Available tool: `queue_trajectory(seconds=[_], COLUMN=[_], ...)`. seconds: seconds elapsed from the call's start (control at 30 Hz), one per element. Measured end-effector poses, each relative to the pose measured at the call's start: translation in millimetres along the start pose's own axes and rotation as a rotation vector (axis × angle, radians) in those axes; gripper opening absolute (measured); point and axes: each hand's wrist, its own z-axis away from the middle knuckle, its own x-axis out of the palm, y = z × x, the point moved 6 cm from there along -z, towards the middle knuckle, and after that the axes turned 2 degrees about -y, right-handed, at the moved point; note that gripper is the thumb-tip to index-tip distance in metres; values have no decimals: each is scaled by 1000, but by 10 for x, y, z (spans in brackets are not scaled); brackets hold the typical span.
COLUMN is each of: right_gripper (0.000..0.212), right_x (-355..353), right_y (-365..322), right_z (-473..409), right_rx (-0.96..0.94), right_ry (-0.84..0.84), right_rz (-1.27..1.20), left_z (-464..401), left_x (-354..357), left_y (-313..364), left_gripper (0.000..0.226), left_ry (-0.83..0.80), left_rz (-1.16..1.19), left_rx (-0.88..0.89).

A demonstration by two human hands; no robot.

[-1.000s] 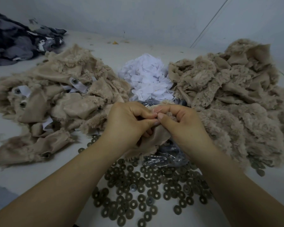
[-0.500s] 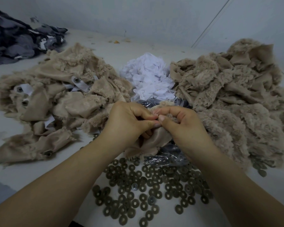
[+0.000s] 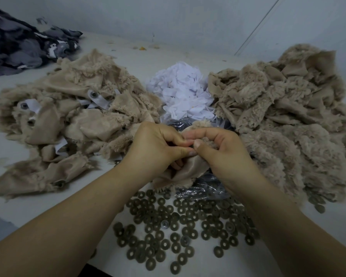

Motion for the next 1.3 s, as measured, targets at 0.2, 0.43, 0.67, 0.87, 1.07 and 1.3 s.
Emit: queue_trajectory(seconds=[0.2, 0.43, 0.67, 0.87, 1.07, 1.3], right_gripper=[23, 25, 58, 77, 30, 32], right_x=[-41, -173, -162, -10, -74, -24], right_y=[95, 157, 283, 296, 317, 308], right_z=[-74, -119, -123, -80, -79, -90], right_rx=[33, 104, 223, 323, 310, 334], right_ry=[-14, 121, 201, 116, 236, 181], right_rz=[-44, -86, -421, -580, -533, -592], left_z=[-61, -44, -4, -22, 9, 33], left_x=[1, -261, -125, -159, -175, -8], left_y=[56, -67, -185, -184, -135, -124], left_gripper=[12, 26, 15, 22, 26, 13], left_ry=[14, 183, 103, 181, 189, 70], left_rz=[-37, -165, -134, -14, 47, -89], left_rx=[92, 42, -1, -28, 8, 31])
